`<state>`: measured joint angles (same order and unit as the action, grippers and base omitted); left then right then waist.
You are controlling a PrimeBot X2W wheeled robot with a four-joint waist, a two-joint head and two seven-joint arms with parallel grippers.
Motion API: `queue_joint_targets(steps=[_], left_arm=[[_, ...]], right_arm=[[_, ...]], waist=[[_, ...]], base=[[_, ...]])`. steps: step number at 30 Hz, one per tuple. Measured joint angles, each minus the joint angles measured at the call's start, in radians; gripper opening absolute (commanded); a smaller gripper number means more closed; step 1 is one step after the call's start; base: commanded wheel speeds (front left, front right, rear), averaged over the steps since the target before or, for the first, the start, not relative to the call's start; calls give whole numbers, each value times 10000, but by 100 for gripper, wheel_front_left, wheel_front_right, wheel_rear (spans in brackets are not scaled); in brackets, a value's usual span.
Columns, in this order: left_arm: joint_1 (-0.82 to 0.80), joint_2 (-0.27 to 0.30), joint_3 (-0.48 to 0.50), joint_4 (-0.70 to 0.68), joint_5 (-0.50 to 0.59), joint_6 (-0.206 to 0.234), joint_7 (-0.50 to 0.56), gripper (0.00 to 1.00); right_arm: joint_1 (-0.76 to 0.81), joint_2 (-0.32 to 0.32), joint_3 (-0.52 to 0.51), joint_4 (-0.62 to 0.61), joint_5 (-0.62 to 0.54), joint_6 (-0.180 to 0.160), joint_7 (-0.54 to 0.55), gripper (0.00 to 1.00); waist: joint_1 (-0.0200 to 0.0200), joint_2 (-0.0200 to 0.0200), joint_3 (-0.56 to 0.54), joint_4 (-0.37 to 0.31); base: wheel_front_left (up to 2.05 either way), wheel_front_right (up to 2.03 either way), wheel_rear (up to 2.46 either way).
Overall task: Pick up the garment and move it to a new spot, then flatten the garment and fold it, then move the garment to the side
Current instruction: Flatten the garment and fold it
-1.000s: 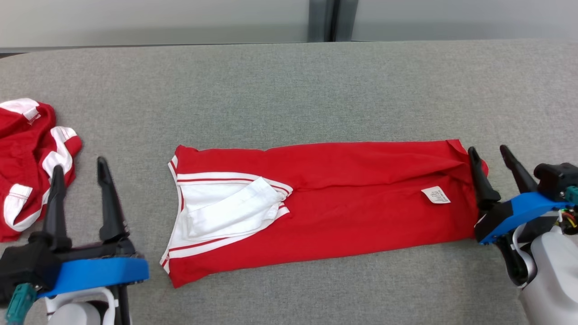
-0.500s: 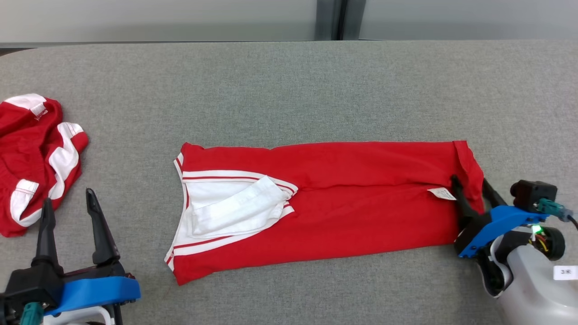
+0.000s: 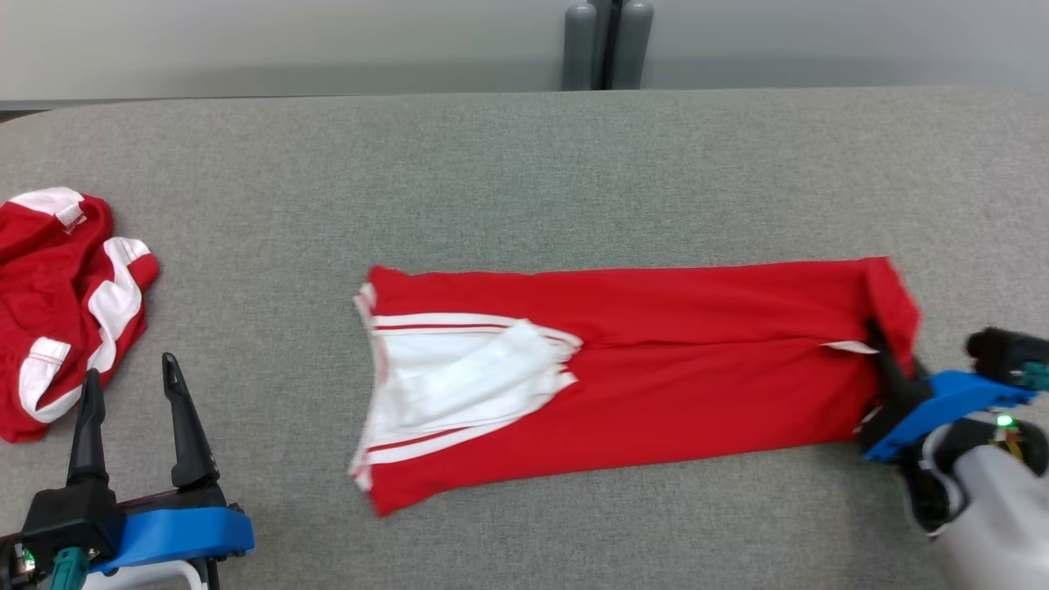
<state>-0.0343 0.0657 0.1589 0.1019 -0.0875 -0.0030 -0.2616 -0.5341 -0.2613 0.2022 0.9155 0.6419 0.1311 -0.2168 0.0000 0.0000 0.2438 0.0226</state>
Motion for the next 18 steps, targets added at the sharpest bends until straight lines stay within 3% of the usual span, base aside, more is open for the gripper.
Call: queue_joint_targets(steps=[5,9,13,18], left_arm=[[17,-29,140,-10,209,-65,0,100],[35,-56,228,-29,244,-84,0,100],[79,-79,280,-21,261,-153,0,100],[120,-98,307,-31,265,-155,0,100]], right_arm=[[-207,-1133,-334,96,104,-2,-163,0],[-378,-1680,-481,92,81,-2,-184,0],[-442,-1741,-357,-219,84,-4,-119,0],[-302,-1229,-88,-1177,435,-6,69,0]], waist=[[0,0,-85,-109],[0,0,-130,-194],[0,0,-179,-260],[0,0,-260,-282]], base=[[0,0,0],[0,0,0],[0,0,0],[0,0,0]])
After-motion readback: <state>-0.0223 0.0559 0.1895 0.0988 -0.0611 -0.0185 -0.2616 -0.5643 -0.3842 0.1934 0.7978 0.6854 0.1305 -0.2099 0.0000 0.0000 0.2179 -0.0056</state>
